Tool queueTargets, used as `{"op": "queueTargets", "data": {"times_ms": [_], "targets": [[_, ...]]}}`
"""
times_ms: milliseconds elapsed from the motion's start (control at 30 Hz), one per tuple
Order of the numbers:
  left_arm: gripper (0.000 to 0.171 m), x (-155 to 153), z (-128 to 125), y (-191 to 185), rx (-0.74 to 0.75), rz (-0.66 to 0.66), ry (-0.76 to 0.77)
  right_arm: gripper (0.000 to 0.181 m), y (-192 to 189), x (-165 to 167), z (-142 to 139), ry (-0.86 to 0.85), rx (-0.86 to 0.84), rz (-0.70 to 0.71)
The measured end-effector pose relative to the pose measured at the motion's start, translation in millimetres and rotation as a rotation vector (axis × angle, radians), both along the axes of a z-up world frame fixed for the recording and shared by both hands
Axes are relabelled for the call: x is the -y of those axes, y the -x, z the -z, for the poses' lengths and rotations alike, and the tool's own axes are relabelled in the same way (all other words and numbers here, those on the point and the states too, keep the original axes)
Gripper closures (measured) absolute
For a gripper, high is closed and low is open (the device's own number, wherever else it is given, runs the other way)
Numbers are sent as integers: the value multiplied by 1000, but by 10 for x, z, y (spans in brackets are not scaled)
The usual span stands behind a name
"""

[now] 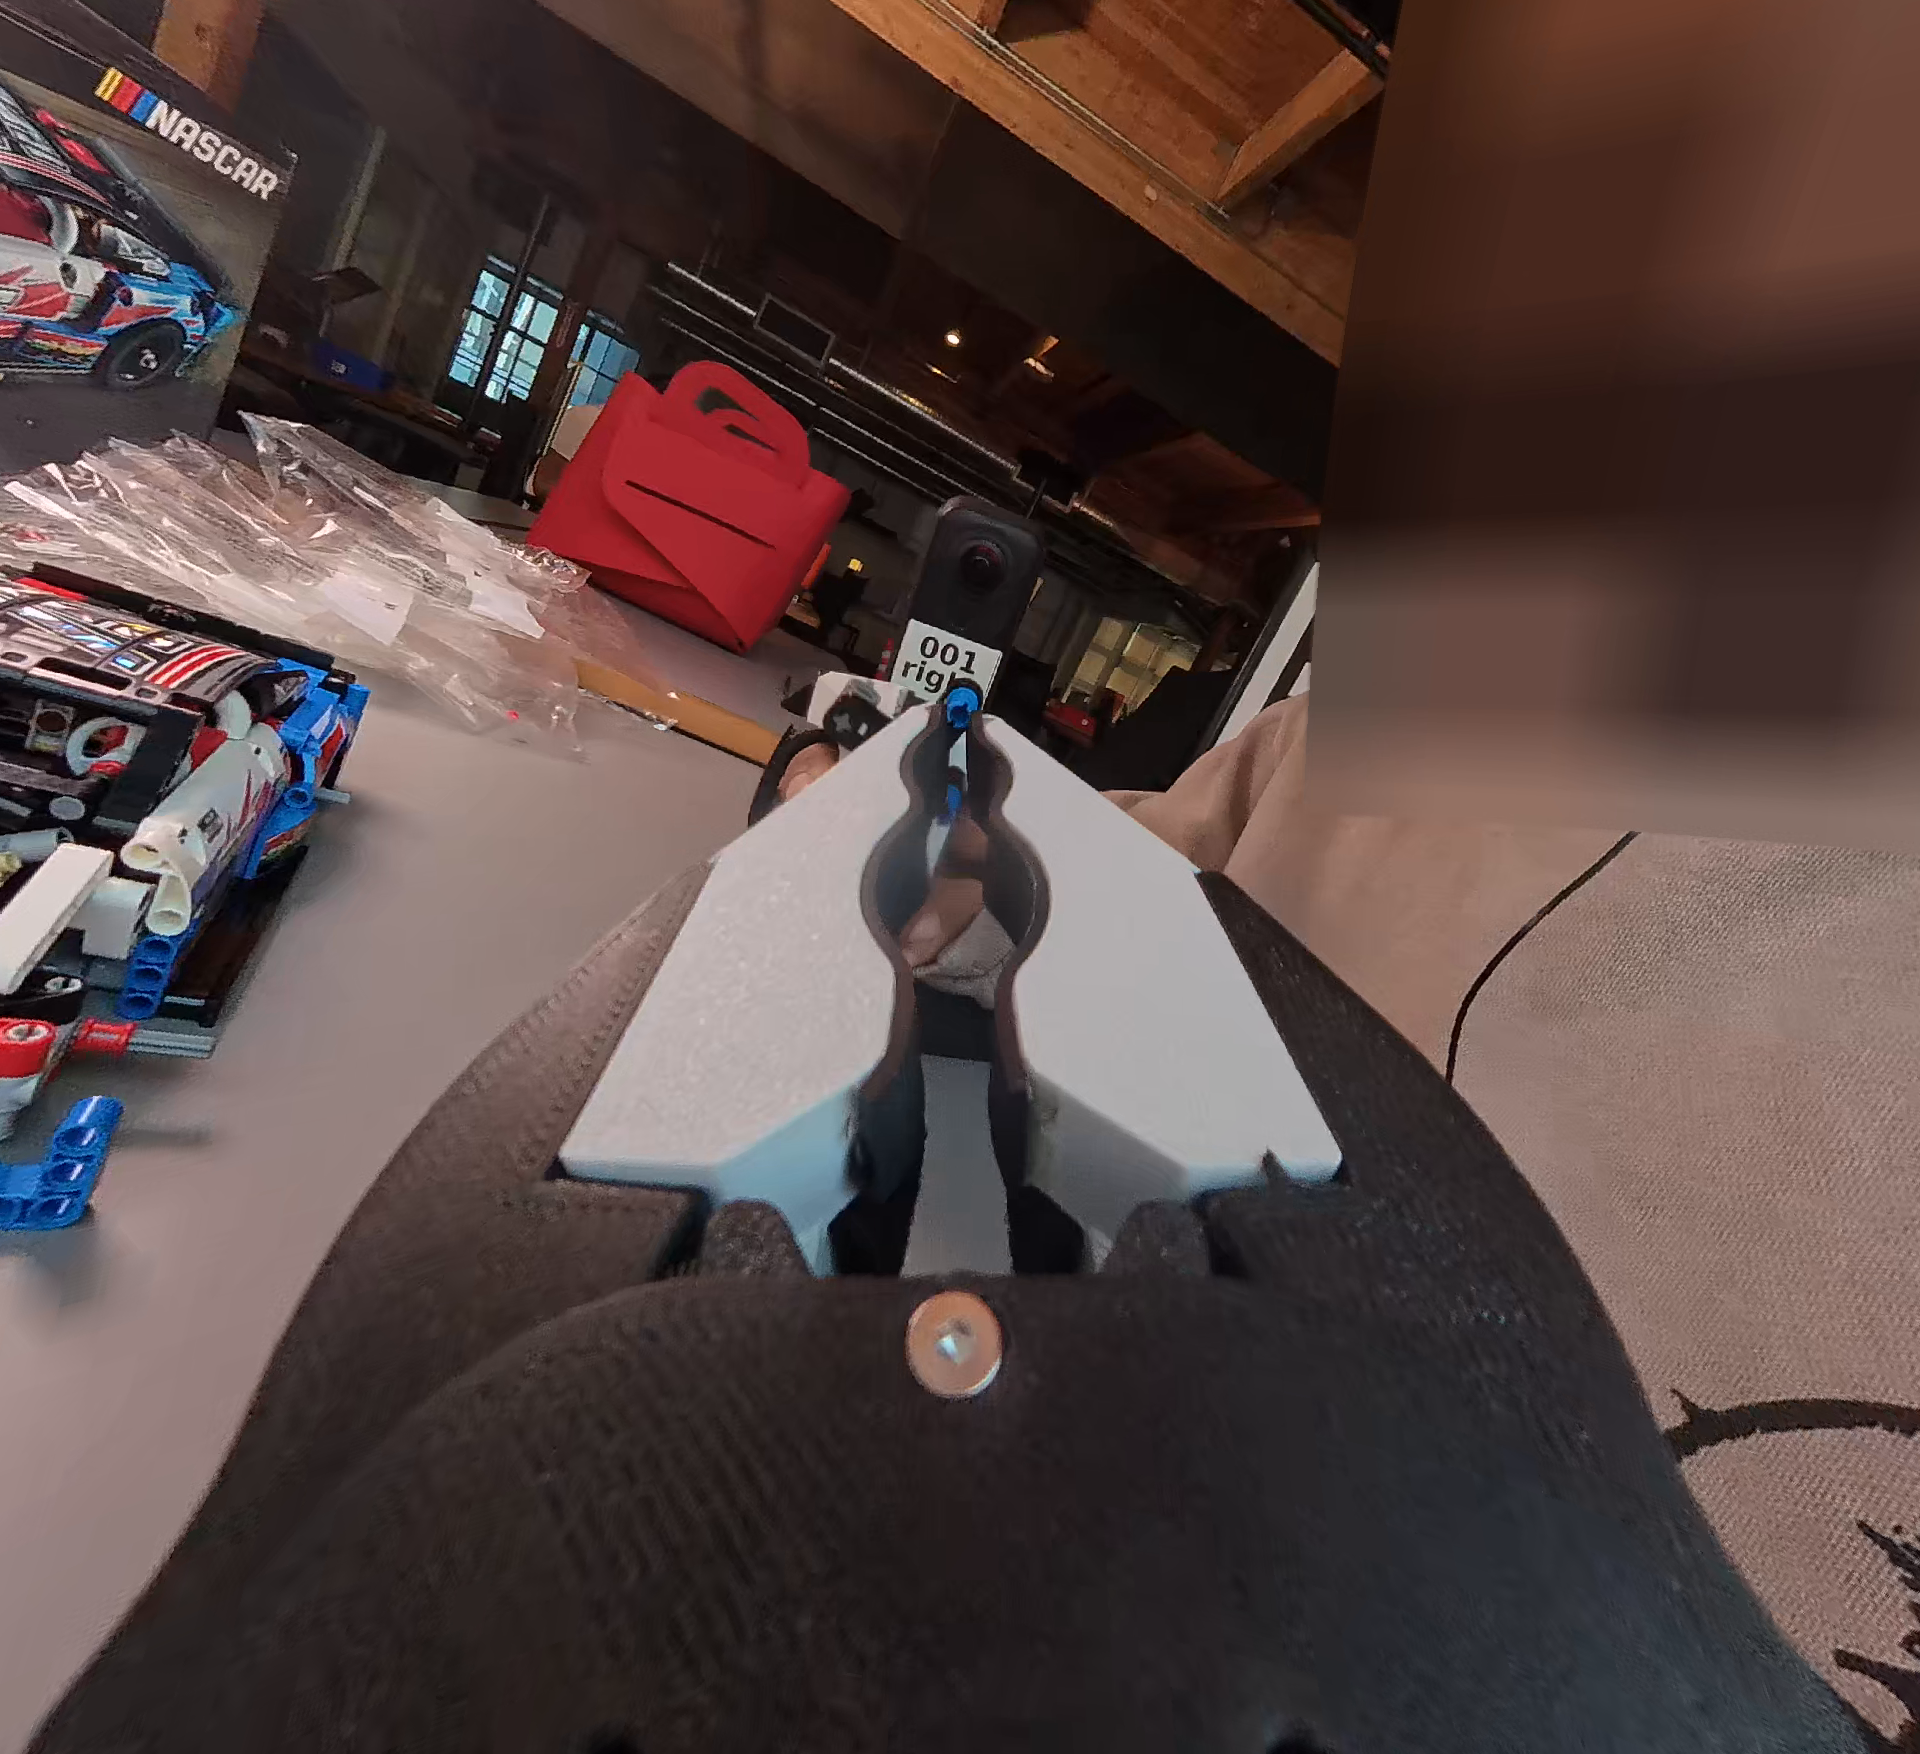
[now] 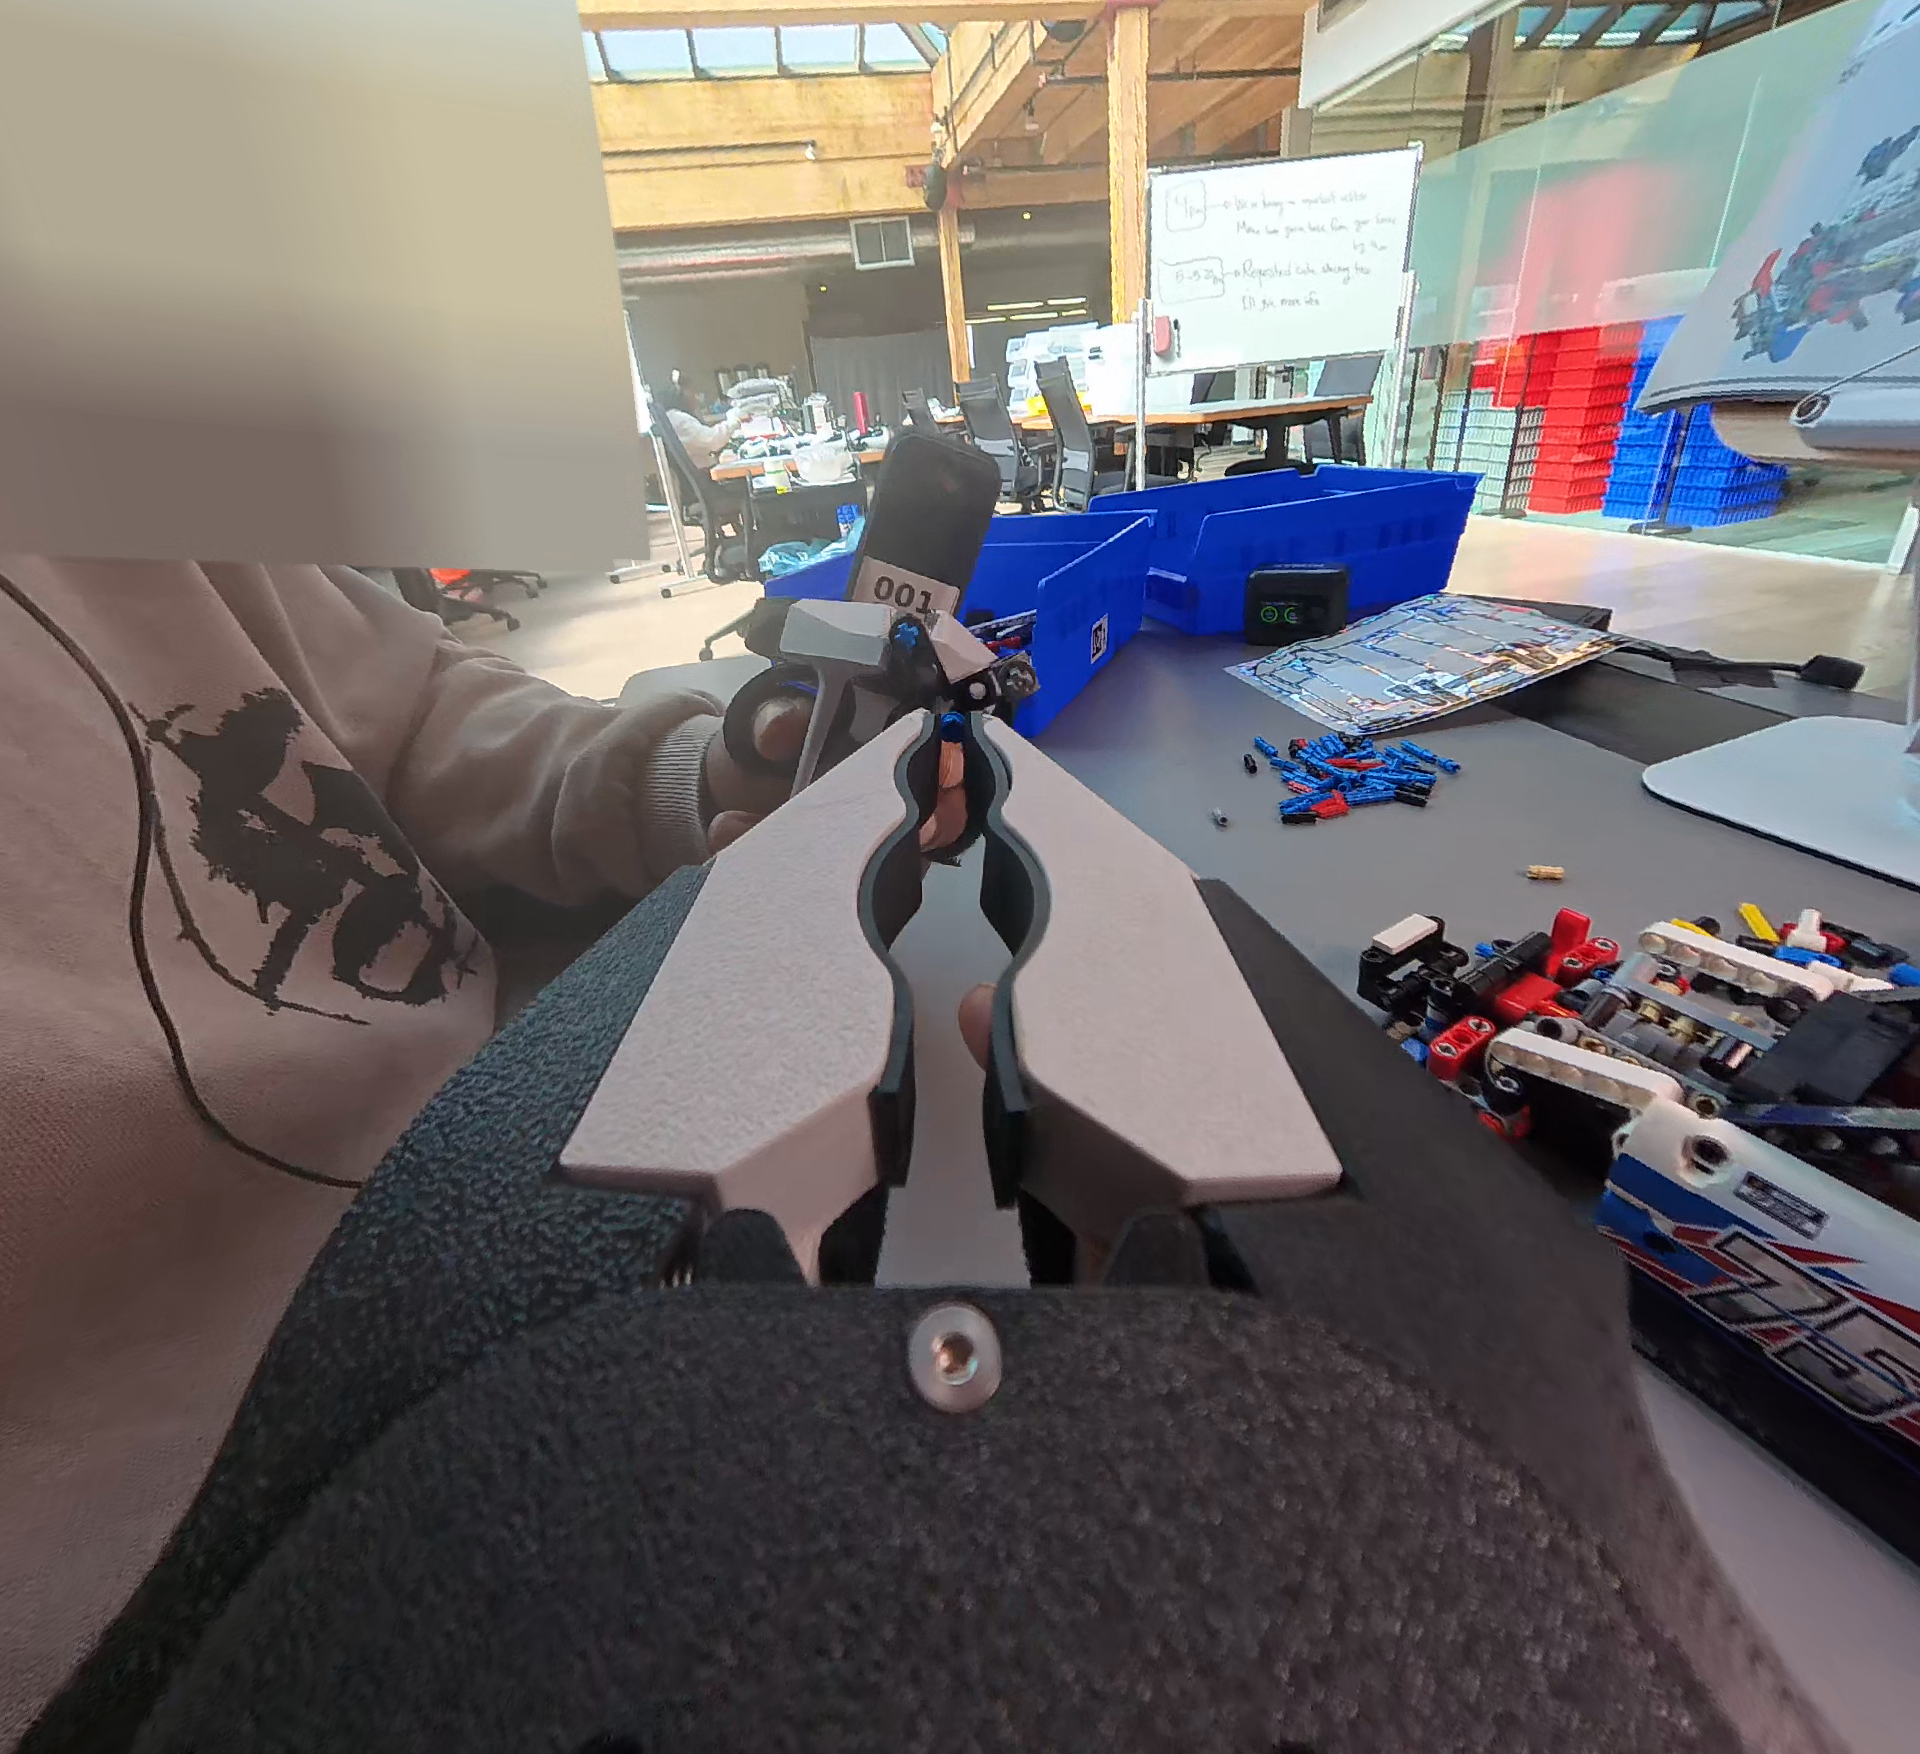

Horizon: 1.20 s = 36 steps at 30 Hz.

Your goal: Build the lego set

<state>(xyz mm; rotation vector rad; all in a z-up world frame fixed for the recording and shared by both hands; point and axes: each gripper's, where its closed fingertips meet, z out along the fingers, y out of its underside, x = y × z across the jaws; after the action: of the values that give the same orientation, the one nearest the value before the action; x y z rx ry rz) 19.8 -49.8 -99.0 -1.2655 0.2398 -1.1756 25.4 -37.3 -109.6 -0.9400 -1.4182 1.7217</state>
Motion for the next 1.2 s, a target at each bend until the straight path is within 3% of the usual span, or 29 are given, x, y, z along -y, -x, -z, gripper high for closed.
{"op": "queueTargets", "data": {"times_ms": [233,333,467,600,733,1000,1100,1200], "targets": [[170,-4,-38,128,108,11,17,180,11,-90,-1,94,27,-21],[170,32,-73,133,158,52,7,179,95,-154,215,75,159,-3],[170,62,-84,56,175,99,-15,179,127,27,261,55,173,-50],[171,43,-15,-42,119,109,-7,180,72,174,83,102,85,-116],[170,26,31,-44,54,80,-4,180,22,109,-6,139,41,-109],[169,13,122,-70,-147,-5,-37,180,-1,108,49,61,40,-101],[160,-2,163,-72,-214,-40,-40,180,-12,125,64,11,26,-95],[171,-2,164,-71,-230,-55,-49,180,-3,134,115,-34,32,-86]]}}
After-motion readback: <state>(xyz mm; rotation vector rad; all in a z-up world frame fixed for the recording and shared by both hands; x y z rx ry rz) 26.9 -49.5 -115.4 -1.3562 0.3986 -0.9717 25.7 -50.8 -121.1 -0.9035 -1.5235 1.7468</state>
